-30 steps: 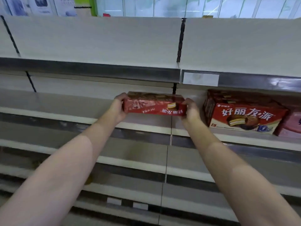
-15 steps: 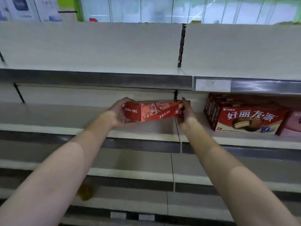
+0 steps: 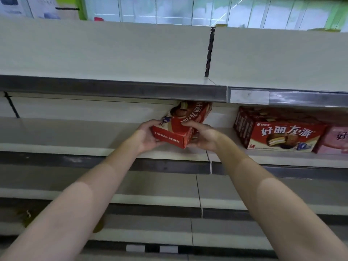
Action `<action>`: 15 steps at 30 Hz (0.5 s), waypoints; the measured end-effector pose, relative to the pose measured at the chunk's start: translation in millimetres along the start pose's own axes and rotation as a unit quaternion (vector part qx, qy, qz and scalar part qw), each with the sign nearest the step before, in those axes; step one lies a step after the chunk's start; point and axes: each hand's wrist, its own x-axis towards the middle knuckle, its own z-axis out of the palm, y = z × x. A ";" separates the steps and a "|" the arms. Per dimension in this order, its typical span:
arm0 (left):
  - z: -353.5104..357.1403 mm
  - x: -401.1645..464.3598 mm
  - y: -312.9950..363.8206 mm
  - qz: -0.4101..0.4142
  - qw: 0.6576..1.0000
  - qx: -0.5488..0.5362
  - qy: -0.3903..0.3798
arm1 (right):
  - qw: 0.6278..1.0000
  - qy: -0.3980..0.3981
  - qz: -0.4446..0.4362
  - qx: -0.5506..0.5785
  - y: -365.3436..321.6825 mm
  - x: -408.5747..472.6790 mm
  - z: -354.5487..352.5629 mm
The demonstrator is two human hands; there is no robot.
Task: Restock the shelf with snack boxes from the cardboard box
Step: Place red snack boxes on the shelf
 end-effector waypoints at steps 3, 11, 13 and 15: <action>-1.5 -7.2 6.4 -0.014 0.999 0.030 -0.037 | 1.000 0.002 -0.005 -0.024 -1.9 -6.5 -1.5; 9.2 5.8 3.2 -0.026 0.990 0.120 0.069 | 0.996 -0.012 0.013 -0.091 -7.5 -16.5 1.5; 10.9 8.4 -0.3 -0.003 0.991 0.087 0.103 | 0.998 0.025 -0.007 -0.052 -8.3 -17.9 -2.1; 14.5 10.3 -2.2 0.028 0.992 0.050 0.113 | 0.998 0.055 -0.028 -0.004 -7.2 -18.4 -6.5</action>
